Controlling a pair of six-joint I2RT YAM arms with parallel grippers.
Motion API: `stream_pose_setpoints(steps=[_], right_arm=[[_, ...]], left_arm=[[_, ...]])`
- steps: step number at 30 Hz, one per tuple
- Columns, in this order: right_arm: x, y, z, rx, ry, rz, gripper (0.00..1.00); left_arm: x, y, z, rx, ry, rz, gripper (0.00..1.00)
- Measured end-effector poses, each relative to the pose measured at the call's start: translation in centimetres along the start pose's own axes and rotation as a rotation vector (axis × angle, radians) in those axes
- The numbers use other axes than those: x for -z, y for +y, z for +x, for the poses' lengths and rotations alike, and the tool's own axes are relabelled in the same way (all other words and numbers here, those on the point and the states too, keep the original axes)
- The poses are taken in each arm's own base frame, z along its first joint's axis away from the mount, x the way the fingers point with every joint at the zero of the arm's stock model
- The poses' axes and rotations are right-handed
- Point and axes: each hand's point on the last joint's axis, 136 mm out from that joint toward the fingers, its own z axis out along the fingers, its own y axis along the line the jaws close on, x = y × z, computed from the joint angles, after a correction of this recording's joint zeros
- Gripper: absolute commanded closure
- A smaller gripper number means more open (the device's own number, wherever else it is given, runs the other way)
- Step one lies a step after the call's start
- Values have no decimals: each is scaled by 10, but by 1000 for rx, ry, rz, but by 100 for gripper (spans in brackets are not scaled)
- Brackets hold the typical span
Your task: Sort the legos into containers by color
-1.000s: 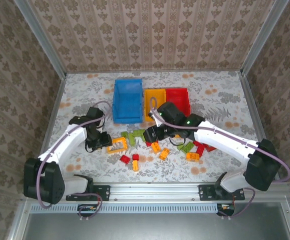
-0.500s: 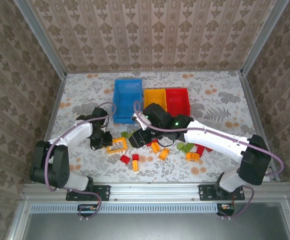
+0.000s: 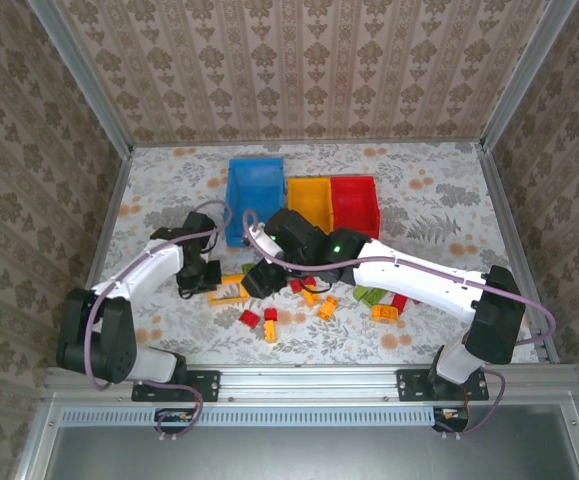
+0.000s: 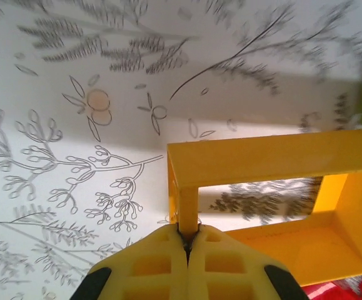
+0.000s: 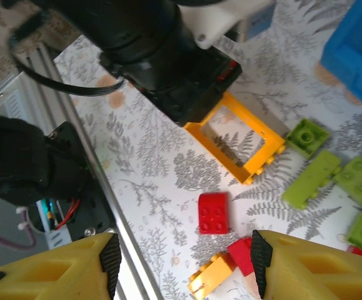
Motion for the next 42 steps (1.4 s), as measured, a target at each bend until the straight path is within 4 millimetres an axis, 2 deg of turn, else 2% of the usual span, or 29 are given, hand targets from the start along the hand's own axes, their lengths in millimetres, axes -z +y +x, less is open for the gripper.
stream_pose_setpoints(steps=[5, 8, 11, 13, 16, 17, 20, 27, 30, 34, 36, 39, 42], right_arm=[[16, -22, -16, -7, -69, 105, 41], [33, -32, -41, 0, -143, 166, 43], [52, -43, -68, -8, -221, 215, 43], [64, -55, -82, -24, -264, 248, 44], [78, -73, -96, -48, -303, 291, 44], [81, -78, -101, -55, -315, 304, 44], [87, -91, -113, -72, -337, 333, 45], [73, -112, -123, -98, -300, 369, 45], [65, -116, -120, -104, -270, 376, 44], [59, -120, -113, -110, -235, 383, 43], [58, -121, -110, -113, -225, 387, 42], [58, -122, -108, -115, -215, 390, 40], [59, -127, -101, -126, -207, 408, 39]], left_arm=[[60, -25, -43, -35, -142, 31, 100], [98, -43, -75, -50, -227, 53, 100], [121, -61, -108, -60, -287, 69, 100], [124, -70, -126, -70, -296, 64, 100], [123, -86, -161, -90, -304, 50, 100], [119, -93, -177, -95, -312, 46, 100], [102, -105, -206, -112, -314, 27, 100], [52, -124, -257, -154, -290, -32, 100], [35, -124, -266, -161, -274, -46, 100], [19, -120, -267, -165, -247, -62, 100], [12, -120, -266, -167, -233, -65, 84], [8, -122, -264, -174, -219, -54, 68], [7, -126, -263, -178, -214, -37, 62]])
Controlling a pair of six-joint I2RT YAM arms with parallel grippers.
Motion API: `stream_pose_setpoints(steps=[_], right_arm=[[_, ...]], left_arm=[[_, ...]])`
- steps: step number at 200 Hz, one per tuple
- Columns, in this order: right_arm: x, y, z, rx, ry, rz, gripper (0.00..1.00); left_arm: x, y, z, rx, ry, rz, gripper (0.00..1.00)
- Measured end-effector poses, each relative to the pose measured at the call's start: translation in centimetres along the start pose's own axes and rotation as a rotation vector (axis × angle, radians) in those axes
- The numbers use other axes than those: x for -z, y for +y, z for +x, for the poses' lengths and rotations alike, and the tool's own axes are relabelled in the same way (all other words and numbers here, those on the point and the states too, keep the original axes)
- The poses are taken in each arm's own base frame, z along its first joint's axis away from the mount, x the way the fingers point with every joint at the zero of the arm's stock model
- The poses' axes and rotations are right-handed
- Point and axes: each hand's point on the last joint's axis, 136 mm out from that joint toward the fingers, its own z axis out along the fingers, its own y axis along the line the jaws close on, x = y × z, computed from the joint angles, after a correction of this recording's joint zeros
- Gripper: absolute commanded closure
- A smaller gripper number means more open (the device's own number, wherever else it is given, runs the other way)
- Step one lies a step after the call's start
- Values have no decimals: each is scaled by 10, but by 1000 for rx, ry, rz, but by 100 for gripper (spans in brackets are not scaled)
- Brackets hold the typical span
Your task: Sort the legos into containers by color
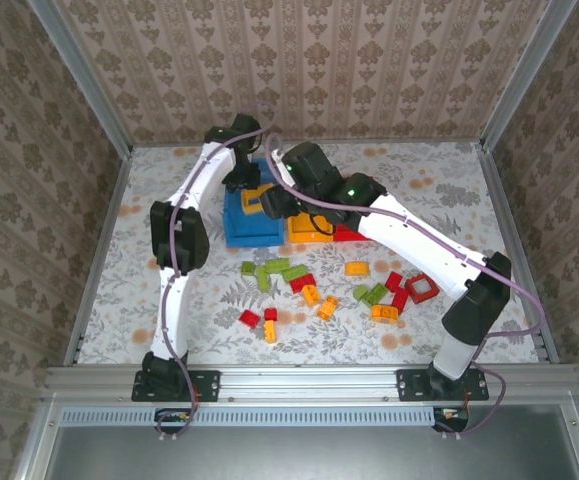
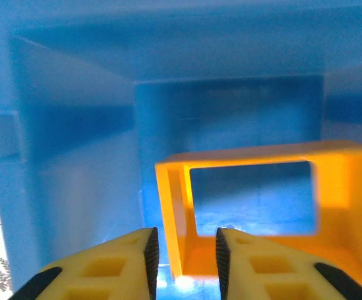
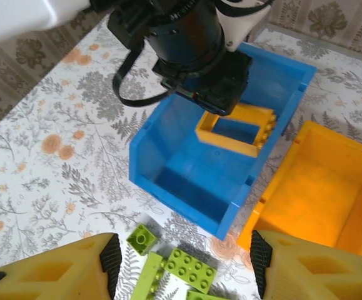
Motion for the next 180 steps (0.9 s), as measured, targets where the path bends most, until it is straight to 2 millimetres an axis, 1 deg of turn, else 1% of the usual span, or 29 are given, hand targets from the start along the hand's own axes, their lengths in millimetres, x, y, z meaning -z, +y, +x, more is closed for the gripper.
stream_pose_setpoints(steps=[13, 26, 39, 55, 67, 69, 70, 71, 78, 86, 91, 98, 99, 110, 117, 127, 140, 143, 145, 148, 149, 158, 165, 169, 180], right_arm=[[1, -8, 9, -10, 15, 17, 39], [4, -21, 22, -38, 34, 49, 39], [11, -41, 40, -83, 56, 94, 40], [26, -71, 59, -164, 64, 169, 42], [42, -98, 74, -249, 64, 240, 43], [46, -104, 78, -272, 65, 258, 44], [46, -104, 78, -272, 65, 258, 44], [49, -109, 80, -289, 62, 271, 44], [58, -124, 91, -355, 64, 308, 45], [69, -145, 107, -432, 71, 360, 46], [78, -159, 119, -490, 77, 399, 46], [85, -173, 132, -552, 83, 436, 46], [87, -177, 136, -569, 86, 448, 46], [97, -195, 161, -659, 107, 509, 46], [100, -200, 174, -695, 124, 532, 46], [102, -201, 190, -726, 152, 550, 47], [101, -200, 200, -751, 176, 555, 48], [100, -199, 202, -755, 180, 554, 48], [100, -199, 202, -759, 180, 553, 49], [99, -198, 203, -763, 181, 552, 49], [99, -198, 203, -764, 182, 551, 49], [99, -197, 203, -775, 183, 545, 49], [98, -196, 203, -781, 183, 540, 49], [98, -195, 203, -782, 184, 539, 49], [97, -194, 205, -789, 187, 536, 49]], left_arm=[[-2, -2, 2, 1, 6, 10, 60], [-2, -3, 6, 3, 17, 20, 59], [0, -3, 11, 7, 27, 31, 58], [11, -5, 17, 19, 21, 47, 55], [27, -6, 20, 26, -1, 59, 53], [33, -6, 22, 25, -9, 62, 53], [33, -6, 22, 25, -9, 62, 53], [34, -6, 22, 25, -9, 63, 53], [49, -9, 23, 27, -39, 78, 52], [64, -11, 25, 25, -68, 94, 50], [78, -14, 27, 21, -93, 108, 49], [94, -19, 29, 12, -130, 129, 48], [95, -19, 29, 12, -133, 131, 48], [122, -30, 38, -14, -192, 170, 45], [138, -39, 48, -39, -226, 198, 44], [154, -49, 63, -73, -260, 235, 42], [168, -62, 88, -116, -288, 288, 41], [171, -66, 97, -132, -288, 306, 41], [171, -67, 102, -138, -290, 312, 40], [172, -68, 104, -142, -290, 316, 40], [173, -70, 110, -150, -286, 325, 40], [173, -75, 126, -175, -282, 347, 40], [170, -77, 140, -193, -269, 358, 40], [168, -79, 144, -201, -266, 362, 41], [158, -81, 165, -227, -232, 367, 40]])
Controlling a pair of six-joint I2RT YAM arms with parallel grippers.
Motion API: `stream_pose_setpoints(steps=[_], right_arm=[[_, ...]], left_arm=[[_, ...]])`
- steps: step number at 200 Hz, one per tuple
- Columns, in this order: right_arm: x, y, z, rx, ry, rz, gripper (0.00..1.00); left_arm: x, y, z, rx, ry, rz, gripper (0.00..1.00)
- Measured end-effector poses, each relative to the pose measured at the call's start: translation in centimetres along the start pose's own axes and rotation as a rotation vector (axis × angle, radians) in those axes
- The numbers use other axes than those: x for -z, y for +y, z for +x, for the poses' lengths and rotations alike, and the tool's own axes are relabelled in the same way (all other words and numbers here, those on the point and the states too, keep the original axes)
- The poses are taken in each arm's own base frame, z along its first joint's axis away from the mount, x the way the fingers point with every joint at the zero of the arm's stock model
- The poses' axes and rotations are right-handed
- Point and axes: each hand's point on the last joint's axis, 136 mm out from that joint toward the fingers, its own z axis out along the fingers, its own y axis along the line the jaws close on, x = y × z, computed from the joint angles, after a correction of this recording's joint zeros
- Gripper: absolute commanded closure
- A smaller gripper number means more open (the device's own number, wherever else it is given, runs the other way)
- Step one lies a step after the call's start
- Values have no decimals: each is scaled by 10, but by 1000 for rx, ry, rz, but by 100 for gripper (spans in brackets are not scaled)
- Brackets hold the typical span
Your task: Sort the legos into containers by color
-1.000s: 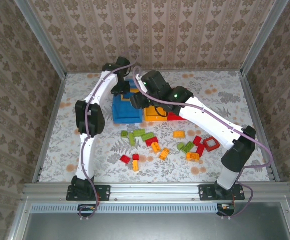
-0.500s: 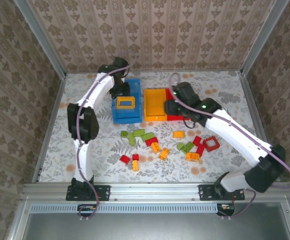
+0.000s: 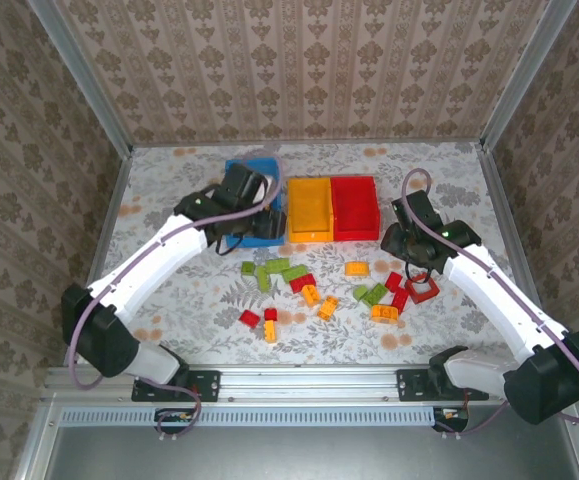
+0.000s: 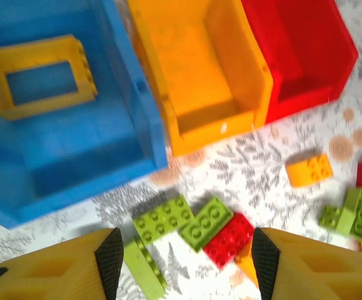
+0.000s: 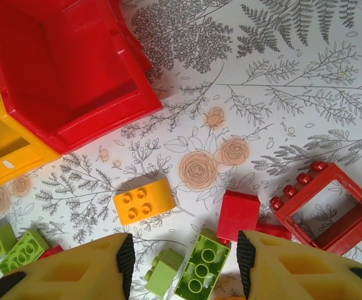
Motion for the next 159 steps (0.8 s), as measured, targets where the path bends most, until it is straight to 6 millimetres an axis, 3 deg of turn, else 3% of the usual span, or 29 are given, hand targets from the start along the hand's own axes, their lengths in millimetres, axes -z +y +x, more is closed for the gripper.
stream_pose_setpoints(steps=[28, 48, 96, 159], right_arm=[[-8, 3, 12, 21, 46, 5, 45], [-21, 15, 29, 80, 106, 26, 40], [-64, 46, 71, 6, 246, 74, 34], [-64, 73, 54, -144, 201, 27, 36]], left_arm=[[-15, -10, 47, -37, 85, 24, 38], [-16, -17, 61, -57, 93, 44, 34], [1, -24, 50, -56, -4, 77, 28], [39, -10, 37, -23, -141, 68, 17]])
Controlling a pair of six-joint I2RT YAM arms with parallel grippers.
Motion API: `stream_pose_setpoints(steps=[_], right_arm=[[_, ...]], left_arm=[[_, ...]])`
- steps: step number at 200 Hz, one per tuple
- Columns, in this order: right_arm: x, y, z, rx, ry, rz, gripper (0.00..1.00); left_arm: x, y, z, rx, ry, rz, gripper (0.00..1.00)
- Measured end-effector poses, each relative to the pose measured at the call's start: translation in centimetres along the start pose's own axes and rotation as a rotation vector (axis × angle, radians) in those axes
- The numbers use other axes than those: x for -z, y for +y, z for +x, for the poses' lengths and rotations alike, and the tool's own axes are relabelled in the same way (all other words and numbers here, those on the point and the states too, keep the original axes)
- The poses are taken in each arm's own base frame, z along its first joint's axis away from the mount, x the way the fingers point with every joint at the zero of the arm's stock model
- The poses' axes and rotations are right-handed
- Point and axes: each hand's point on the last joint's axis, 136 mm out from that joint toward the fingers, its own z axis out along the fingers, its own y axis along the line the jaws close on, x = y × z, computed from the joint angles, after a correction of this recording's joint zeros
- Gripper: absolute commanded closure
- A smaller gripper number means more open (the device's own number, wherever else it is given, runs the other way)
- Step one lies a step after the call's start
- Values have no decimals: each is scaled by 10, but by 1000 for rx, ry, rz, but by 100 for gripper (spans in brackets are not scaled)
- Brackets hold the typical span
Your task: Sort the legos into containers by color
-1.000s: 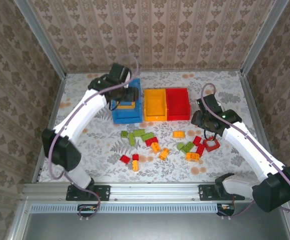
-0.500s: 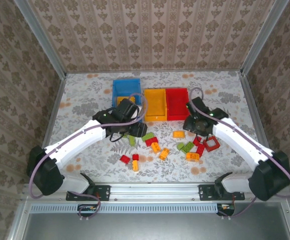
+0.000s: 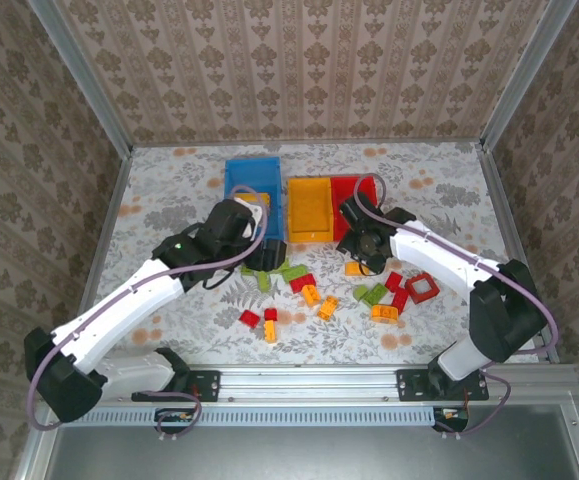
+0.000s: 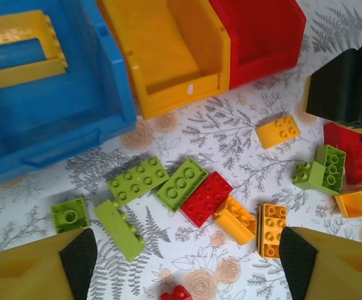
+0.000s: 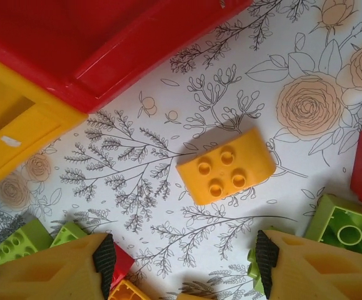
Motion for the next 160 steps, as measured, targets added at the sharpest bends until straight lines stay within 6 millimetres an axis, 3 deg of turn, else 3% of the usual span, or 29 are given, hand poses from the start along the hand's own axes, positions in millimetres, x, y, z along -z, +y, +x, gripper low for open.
stream_pose_setpoints(steps=[30, 54, 93, 160], right_arm=[[5, -3, 8, 10, 12, 7, 36], [5, -22, 22, 13, 41, 30, 40], [-4, -49, 47, -21, 118, 83, 49], [-21, -52, 65, -71, 177, 112, 59]], left_arm=[[7, 23, 3, 61, -27, -37, 16], [5, 32, 10, 87, -16, -51, 17], [1, 29, 19, 89, 15, -25, 19], [0, 21, 23, 90, 36, 20, 21]])
